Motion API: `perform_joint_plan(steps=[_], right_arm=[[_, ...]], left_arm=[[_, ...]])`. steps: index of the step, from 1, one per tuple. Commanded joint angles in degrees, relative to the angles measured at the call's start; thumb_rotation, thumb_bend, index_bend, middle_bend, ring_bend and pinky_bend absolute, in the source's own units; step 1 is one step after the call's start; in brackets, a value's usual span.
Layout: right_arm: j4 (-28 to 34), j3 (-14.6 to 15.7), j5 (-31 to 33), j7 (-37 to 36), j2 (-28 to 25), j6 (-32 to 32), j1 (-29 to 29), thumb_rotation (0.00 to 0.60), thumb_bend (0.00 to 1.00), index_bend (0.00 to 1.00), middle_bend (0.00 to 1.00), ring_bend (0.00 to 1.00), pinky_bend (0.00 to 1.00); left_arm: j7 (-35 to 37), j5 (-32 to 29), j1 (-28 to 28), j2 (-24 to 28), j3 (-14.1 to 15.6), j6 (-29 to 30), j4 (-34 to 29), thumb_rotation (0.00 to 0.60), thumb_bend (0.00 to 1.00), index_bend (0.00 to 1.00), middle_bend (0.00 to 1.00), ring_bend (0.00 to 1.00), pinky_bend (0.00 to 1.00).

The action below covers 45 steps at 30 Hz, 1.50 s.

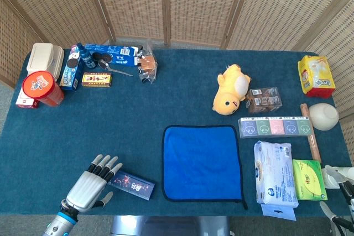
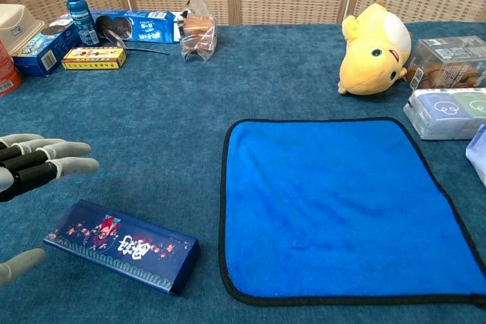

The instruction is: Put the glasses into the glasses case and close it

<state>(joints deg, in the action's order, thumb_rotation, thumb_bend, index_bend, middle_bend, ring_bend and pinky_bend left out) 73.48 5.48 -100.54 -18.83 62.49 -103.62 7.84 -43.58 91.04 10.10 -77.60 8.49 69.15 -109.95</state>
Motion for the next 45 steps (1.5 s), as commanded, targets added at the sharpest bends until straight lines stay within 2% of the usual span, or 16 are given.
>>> perform_joint_plan(steps=[1, 14, 19, 25, 30, 38, 41, 45], right_arm=[[-0.16, -0.19, 0.35, 1.25, 0.11, 0.13, 0.22, 0.561, 0.31, 0.11, 0.26, 0.31, 0.36], [-0.85, -0.54, 0.98, 2.13, 0.64, -0.12, 0.87, 0.562, 0.31, 0.11, 0.26, 0.31, 0.36], [-0.85, -0.52, 0.76, 1.44, 0.64, -0.25, 0.89, 0.566, 0.31, 0.11, 0.26, 0.31, 0.36], [-1.02, -0.51, 0.76, 0.34, 0.5, -0.91, 1.33, 0.562, 0.31, 0.11, 0.26, 0.31, 0.36], [-1.24, -0.57, 0.81, -0.28, 0.48, -1.27, 1.58, 0.565, 0.31, 0.11, 0.26, 0.31, 0.36], [-1.63, -0.65, 0.99, -0.96, 0.63, -1.38, 1.85, 0.567, 0.31, 0.11, 0.26, 0.31, 0.36], [-1.8, -0.69, 1.03, -1.19, 0.72, -1.34, 1.86, 0.564, 0.31, 0.11, 0.26, 0.31, 0.36], [-1.74, -0.78, 0.99, -1.23, 0.72, -1.28, 1.8, 0.564, 0.31, 0.11, 0.26, 0.31, 0.36]], left_arm=[[-1.49, 0.36, -0.15, -0.84, 0.09, 0.28, 0.58, 0.451, 0.34, 0.0, 0.0, 0.0, 0.0], [-5.34, -0.2, 0.23, -3.45, 0.26, -1.09, 2.41, 0.458, 0.34, 0.0, 0.0, 0.0, 0.0], [-6.71, -0.76, 0.64, -6.41, 0.0, -2.33, 4.69, 0.455, 0.34, 0.0, 0.0, 0.0, 0.0], [-8.06, -3.53, 2.42, -11.54, -1.82, -5.47, 7.61, 0.454, 0.34, 0.01, 0.0, 0.0, 0.0], [-8.53, -4.63, 3.44, -13.28, -2.74, -6.14, 8.39, 0.455, 0.34, 0.11, 0.0, 0.0, 0.0], [-9.22, -6.13, 4.73, -14.16, -3.49, -6.26, 8.28, 0.462, 0.32, 0.43, 0.0, 0.0, 0.0], [-8.9, -6.42, 5.03, -14.0, -3.61, -5.96, 8.04, 0.463, 0.32, 0.49, 0.0, 0.0, 0.0], [-8.23, -6.11, 5.47, -13.41, -4.01, -5.07, 7.64, 0.46, 0.32, 0.52, 0.0, 0.0, 0.0]])
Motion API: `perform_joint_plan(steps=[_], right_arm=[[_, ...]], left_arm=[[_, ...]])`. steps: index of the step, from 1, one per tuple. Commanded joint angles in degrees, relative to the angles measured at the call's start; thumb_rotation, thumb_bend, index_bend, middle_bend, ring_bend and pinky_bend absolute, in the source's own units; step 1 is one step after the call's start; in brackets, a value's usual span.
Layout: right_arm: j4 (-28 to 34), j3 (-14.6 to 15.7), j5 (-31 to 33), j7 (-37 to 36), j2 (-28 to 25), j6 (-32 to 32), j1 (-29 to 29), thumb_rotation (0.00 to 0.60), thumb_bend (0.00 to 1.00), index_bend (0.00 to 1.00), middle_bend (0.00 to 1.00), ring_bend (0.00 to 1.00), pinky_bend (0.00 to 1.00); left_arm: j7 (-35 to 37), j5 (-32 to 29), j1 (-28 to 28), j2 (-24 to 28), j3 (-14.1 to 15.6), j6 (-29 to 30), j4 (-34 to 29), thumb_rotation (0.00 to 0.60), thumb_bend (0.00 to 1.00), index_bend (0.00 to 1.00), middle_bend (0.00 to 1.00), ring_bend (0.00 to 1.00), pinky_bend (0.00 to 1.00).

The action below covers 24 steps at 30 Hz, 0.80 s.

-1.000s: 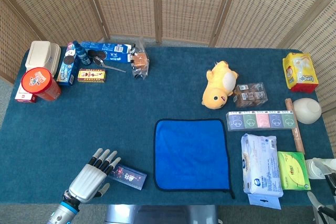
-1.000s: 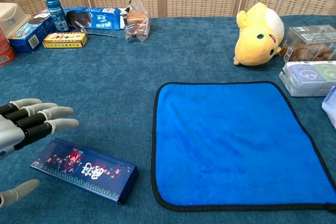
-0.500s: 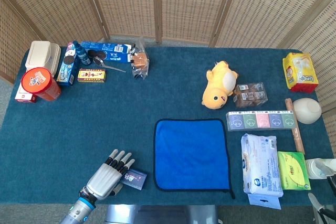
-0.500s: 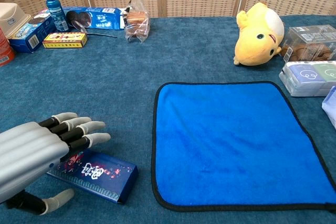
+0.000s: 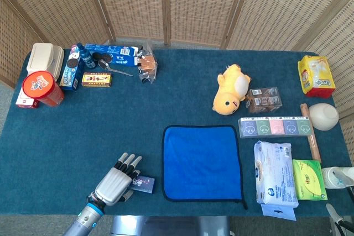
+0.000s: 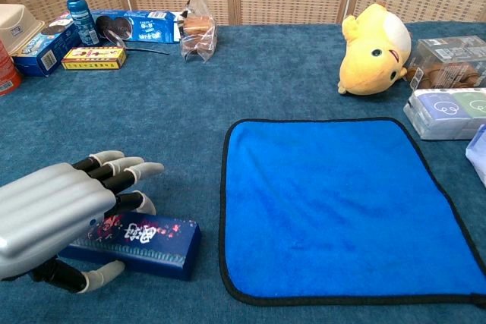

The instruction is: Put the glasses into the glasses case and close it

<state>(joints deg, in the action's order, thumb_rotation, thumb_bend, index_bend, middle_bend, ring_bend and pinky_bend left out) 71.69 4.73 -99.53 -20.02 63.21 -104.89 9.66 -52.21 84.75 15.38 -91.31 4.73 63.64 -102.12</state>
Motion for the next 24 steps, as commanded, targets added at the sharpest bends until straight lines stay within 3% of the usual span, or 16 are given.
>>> perform_joint_plan(steps=[1, 13, 24], right_arm=[[0.07, -0.07, -0.02, -0.05, 0.0, 0.0, -0.04, 0.564, 0.31, 0.11, 0.26, 0.31, 0.36], [0.72, -0.11, 0.0, 0.22, -0.1, 0.33, -0.04, 0.565, 0.31, 0.11, 0.26, 0.31, 0.36], [2.28, -0.24, 0.24, 1.6, -0.57, 0.83, -0.03, 0.563, 0.31, 0.11, 0.26, 0.31, 0.36]], left_arm=[[0.71, 0.21, 0.31, 0.47, -0.4, 0.63, -0.27, 0.463, 0.32, 0.52, 0.0, 0.0, 0.0], [1.75, -3.63, 3.49, 3.11, -4.74, 0.35, -0.89, 0.461, 0.31, 0.51, 0.0, 0.0, 0.0], [3.48, -9.32, 8.09, 1.7, -9.44, -1.74, 3.83, 0.463, 0.31, 0.47, 0.0, 0.0, 0.0]])
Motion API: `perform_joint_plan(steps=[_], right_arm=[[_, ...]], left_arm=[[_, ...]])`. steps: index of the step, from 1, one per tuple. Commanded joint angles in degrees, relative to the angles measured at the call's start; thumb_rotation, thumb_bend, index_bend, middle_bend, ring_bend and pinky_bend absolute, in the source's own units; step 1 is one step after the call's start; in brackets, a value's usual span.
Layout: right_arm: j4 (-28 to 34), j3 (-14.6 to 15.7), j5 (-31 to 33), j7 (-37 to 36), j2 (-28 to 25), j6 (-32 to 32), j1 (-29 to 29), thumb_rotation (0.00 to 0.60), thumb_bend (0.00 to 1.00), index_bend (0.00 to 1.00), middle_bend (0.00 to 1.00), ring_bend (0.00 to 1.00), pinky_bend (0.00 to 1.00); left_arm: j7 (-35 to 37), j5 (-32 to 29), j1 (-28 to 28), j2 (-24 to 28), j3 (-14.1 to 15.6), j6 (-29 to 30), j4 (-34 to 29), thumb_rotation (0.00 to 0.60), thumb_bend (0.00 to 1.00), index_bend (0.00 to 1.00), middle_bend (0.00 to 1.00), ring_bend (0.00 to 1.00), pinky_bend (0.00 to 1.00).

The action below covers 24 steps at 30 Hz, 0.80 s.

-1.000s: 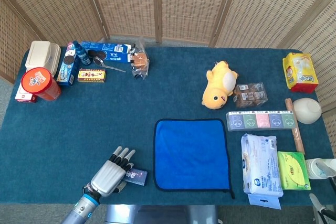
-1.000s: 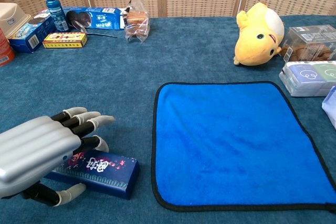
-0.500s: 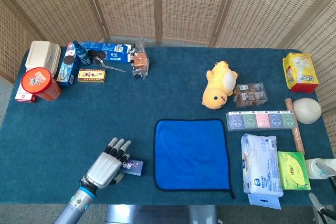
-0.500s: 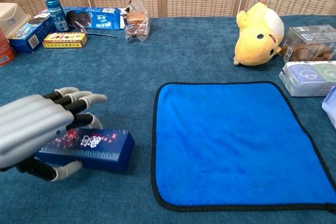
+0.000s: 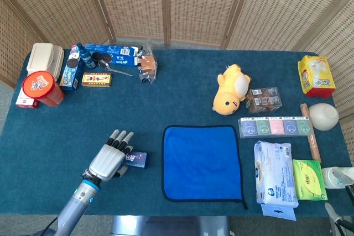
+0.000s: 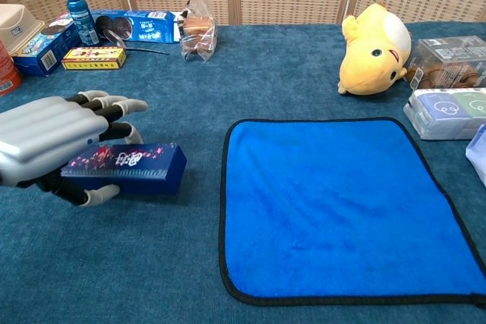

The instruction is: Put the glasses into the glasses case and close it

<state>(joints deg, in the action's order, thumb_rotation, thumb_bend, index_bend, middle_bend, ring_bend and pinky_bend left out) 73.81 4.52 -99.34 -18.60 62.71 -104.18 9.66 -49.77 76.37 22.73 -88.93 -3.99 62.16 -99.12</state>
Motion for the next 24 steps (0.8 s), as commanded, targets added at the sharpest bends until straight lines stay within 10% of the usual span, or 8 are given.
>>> perform_joint_plan(steps=[1, 8, 24], right_arm=[[0.27, -0.05, 0.07, 0.36, -0.11, 0.22, -0.05, 0.562, 0.31, 0.11, 0.26, 0.31, 0.36], [0.91, -0.15, 0.11, 1.31, -0.35, 0.86, -0.31, 0.564, 0.31, 0.11, 0.26, 0.31, 0.36], [1.4, -1.36, 1.15, 5.65, -0.06, 2.49, -1.25, 0.565, 0.31, 0.11, 0.26, 0.31, 0.35]], left_arm=[[2.02, -1.45, 1.04, -1.06, -1.0, -0.4, 1.26, 0.464, 0.31, 0.44, 0.0, 0.0, 0.0], [1.37, -4.61, 2.03, -0.44, -0.53, -0.3, 0.19, 0.461, 0.31, 0.0, 0.0, 0.0, 0.0], [11.88, -0.91, -4.14, 9.88, 5.2, 8.74, -11.5, 0.461, 0.31, 0.0, 0.0, 0.0, 0.0]])
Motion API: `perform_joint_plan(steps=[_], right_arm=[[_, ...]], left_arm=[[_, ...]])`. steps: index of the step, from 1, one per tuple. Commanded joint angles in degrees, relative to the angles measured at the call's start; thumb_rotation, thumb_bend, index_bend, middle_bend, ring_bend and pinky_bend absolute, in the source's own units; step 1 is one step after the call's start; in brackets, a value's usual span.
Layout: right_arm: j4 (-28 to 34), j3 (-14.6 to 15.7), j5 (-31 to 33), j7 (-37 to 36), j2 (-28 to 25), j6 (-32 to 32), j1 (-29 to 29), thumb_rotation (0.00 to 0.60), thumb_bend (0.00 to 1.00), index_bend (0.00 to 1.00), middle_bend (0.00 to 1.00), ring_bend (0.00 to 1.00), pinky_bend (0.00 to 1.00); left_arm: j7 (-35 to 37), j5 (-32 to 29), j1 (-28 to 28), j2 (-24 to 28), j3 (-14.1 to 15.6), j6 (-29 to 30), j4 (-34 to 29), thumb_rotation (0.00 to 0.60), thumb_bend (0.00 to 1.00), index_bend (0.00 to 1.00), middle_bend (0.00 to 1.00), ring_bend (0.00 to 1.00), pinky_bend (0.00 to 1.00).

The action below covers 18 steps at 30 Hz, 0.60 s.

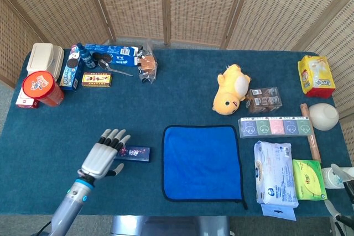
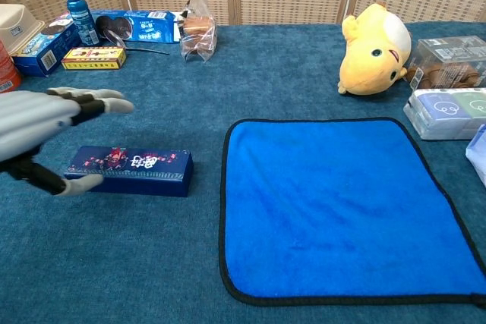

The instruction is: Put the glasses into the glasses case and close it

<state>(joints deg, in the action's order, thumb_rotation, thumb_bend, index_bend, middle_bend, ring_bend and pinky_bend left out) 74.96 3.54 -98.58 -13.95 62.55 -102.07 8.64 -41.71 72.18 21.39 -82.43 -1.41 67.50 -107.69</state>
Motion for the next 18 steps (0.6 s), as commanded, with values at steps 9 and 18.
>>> perform_joint_plan(steps=[9, 18], right_arm=[[0.99, -1.64, 2.0, 4.85, 0.63, 2.48, -1.33, 0.567, 0.3, 0.11, 0.26, 0.29, 0.34], [2.24, -2.8, 3.75, 9.85, 1.47, 5.12, -2.6, 0.561, 0.3, 0.12, 0.26, 0.25, 0.31]], left_arm=[[13.74, 15.11, -11.79, 10.65, 10.25, 15.37, -4.78, 0.461, 0.31, 0.0, 0.0, 0.0, 0.0], [17.83, 23.11, -19.95, 13.21, 15.69, 24.78, -2.15, 0.466, 0.31, 0.0, 0.0, 0.0, 0.0]])
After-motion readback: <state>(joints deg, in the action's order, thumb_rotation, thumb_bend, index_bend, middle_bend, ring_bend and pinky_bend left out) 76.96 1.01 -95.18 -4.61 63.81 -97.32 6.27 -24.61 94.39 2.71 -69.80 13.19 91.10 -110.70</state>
